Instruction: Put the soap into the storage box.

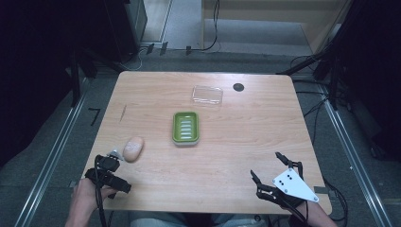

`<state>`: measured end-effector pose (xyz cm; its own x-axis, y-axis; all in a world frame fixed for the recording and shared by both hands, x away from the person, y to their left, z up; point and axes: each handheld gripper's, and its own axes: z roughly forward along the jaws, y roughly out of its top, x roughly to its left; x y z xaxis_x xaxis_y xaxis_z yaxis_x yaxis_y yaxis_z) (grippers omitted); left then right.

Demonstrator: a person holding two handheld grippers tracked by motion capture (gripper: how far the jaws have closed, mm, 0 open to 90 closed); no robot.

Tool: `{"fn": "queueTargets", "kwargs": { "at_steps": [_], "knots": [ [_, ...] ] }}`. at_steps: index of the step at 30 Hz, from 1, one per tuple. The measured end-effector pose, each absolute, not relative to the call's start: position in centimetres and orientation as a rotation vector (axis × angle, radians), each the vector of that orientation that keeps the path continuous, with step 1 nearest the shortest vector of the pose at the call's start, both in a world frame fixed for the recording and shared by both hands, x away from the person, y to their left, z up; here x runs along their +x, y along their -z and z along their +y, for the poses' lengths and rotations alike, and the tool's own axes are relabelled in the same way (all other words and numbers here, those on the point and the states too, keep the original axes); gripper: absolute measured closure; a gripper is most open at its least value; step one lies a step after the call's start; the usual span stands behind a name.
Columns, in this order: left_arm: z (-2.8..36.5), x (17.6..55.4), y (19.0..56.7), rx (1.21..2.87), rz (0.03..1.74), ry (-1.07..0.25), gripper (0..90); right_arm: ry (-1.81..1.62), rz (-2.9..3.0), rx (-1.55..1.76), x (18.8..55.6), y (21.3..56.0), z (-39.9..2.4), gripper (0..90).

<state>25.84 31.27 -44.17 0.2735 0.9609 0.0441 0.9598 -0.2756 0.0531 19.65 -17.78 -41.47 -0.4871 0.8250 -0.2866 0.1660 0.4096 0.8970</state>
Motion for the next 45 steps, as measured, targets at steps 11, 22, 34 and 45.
{"fn": "queueTargets", "kwargs": {
  "at_steps": [11,22,34,45],
  "knots": [
    [30.9,26.1,44.0,2.464,1.866,-0.129,4.4,-1.097,1.906,0.851,19.6,41.5,-17.8,13.1],
    [30.0,26.8,43.6,2.449,1.828,-0.166,4.8,-1.098,1.902,0.855,19.6,41.5,-17.9,13.1],
    [29.7,27.8,42.9,2.423,1.819,-0.181,4.8,-1.095,1.916,0.836,19.8,41.5,-17.6,13.1],
    [29.8,28.9,42.6,2.418,1.814,-0.153,4.8,-1.092,1.923,0.831,19.9,41.6,-17.4,13.1]
  ]
}}
